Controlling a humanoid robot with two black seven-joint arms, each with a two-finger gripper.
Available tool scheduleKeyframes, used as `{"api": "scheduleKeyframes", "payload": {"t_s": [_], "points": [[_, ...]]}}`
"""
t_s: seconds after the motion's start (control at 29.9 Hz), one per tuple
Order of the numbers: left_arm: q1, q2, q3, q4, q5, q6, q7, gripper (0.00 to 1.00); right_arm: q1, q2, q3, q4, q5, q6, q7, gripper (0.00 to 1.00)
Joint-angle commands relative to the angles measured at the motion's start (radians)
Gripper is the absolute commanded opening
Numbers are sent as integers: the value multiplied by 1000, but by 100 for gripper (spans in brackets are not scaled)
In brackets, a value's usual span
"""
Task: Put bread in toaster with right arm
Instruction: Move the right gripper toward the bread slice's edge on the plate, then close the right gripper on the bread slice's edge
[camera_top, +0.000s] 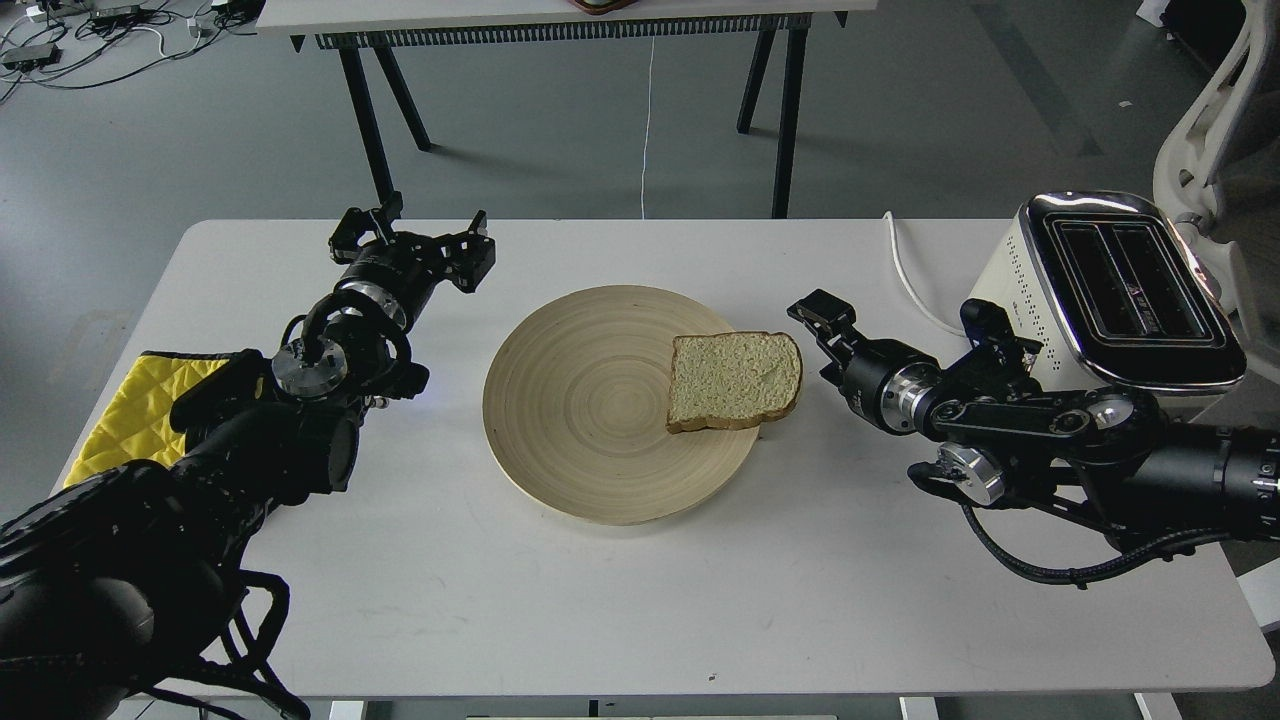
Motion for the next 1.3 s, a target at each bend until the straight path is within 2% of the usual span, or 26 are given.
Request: {"api": "scheduleKeyframes", "payload": {"t_s": [0.0, 0.4, 0.57, 1.14, 1.27], "points": [[0, 0, 0, 0, 0, 0, -2, 100, -1, 9, 0, 1, -7, 0, -2, 90], [1, 0, 0, 0, 0, 0, 0, 100, -10, 20, -5, 4, -41, 5, -8, 81], [0, 0, 2, 0, 0, 0, 0, 100, -10, 19, -10, 14, -43, 6, -6, 70], [0, 0, 0, 0, 0, 0, 0, 100, -12, 12, -11, 18, -41, 11, -8, 58], [0, 0, 0, 0, 0, 0, 0, 100, -12, 12, -11, 18, -43, 12, -5, 42]]}}
